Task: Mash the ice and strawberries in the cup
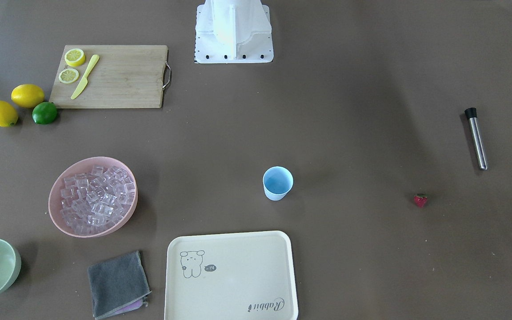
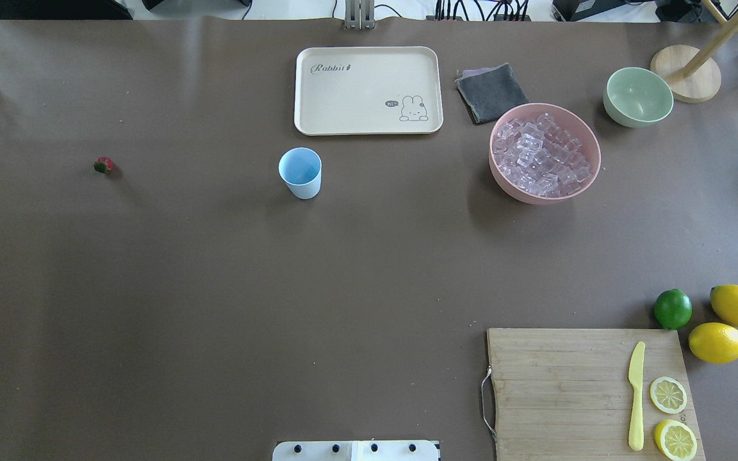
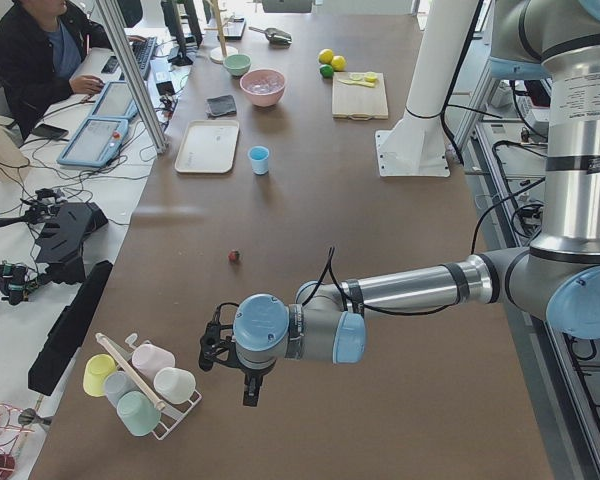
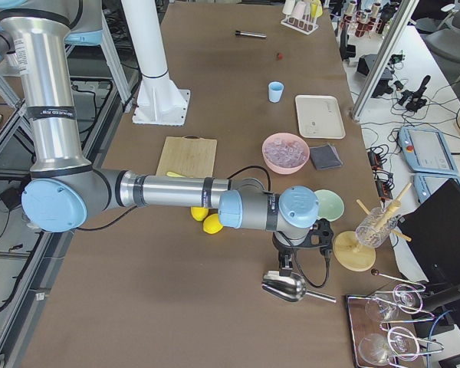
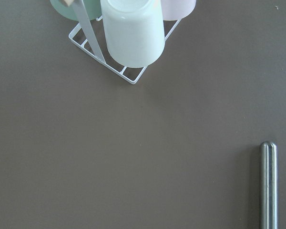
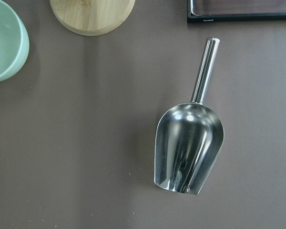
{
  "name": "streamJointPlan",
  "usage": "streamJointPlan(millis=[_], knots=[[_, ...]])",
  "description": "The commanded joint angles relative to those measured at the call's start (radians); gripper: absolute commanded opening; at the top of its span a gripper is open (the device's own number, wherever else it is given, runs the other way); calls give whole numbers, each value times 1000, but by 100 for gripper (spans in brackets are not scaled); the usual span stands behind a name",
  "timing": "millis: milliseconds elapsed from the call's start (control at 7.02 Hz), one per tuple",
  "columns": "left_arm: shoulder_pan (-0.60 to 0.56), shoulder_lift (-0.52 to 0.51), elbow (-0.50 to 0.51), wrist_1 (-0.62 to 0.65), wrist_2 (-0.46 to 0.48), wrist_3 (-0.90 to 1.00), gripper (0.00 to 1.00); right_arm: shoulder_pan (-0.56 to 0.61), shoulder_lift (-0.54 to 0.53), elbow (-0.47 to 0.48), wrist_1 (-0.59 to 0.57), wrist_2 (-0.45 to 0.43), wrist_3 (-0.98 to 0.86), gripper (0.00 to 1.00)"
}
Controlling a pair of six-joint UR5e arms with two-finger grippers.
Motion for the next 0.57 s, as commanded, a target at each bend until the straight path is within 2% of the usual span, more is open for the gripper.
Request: streamJointPlan(millis=[0,427], knots=[[-2,-4,-3,0,-6,3,99,0,2,-1,0,-2,-1,100],[-2,-4,-3,3,-28,0,99,2,-6,29,11,13,-18,100]])
